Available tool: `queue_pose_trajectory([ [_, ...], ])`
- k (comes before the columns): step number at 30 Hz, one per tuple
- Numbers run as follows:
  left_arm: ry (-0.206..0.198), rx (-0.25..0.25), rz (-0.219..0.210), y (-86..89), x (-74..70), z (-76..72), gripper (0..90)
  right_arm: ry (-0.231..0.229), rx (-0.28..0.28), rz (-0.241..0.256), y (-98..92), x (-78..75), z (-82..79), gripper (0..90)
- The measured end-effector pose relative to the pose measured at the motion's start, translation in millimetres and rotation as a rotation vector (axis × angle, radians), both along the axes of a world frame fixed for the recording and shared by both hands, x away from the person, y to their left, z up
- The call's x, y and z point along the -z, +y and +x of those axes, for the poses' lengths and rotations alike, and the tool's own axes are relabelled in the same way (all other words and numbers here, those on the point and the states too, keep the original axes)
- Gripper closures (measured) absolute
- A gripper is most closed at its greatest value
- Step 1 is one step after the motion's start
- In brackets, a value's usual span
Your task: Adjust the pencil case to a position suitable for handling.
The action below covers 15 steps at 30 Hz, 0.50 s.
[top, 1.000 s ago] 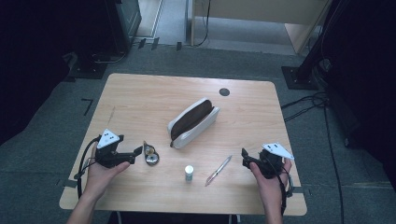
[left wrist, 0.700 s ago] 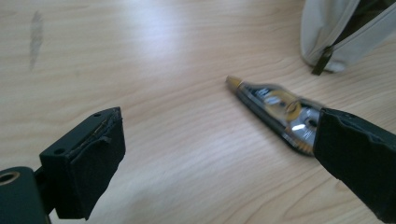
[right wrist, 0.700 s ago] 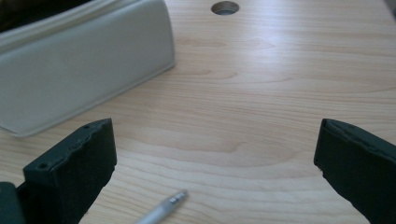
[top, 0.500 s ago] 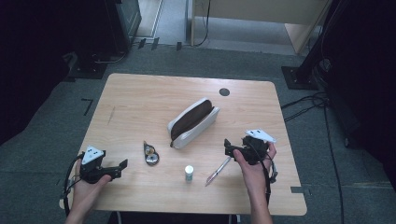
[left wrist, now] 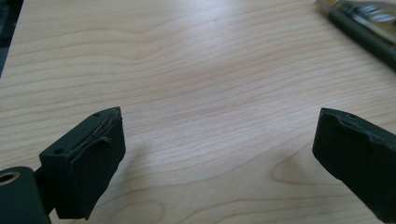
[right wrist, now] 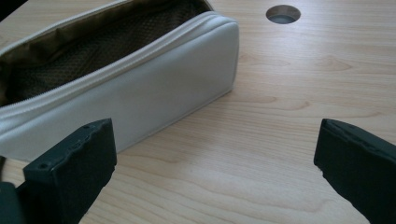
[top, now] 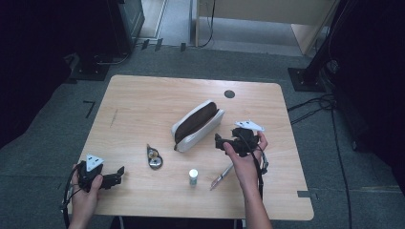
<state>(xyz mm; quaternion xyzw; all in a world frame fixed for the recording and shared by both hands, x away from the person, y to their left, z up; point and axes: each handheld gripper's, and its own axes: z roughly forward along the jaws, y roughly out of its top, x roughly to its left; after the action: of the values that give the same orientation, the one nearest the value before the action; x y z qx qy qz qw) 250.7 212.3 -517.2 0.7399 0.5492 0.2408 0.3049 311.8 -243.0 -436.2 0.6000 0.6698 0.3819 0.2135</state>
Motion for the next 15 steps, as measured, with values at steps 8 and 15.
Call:
queue_pose_trajectory([
  [8,0.017,-0.005,0.026,-2.3,1.1,1.4,2.8,0.015,-0.004,0.012,10.8,-3.8,12.8,0.0],
  [15,0.037,0.016,-0.002,-1.0,1.7,2.7,2.6,0.023,-0.010,0.004,22.0,-4.4,22.2,0.0],
])
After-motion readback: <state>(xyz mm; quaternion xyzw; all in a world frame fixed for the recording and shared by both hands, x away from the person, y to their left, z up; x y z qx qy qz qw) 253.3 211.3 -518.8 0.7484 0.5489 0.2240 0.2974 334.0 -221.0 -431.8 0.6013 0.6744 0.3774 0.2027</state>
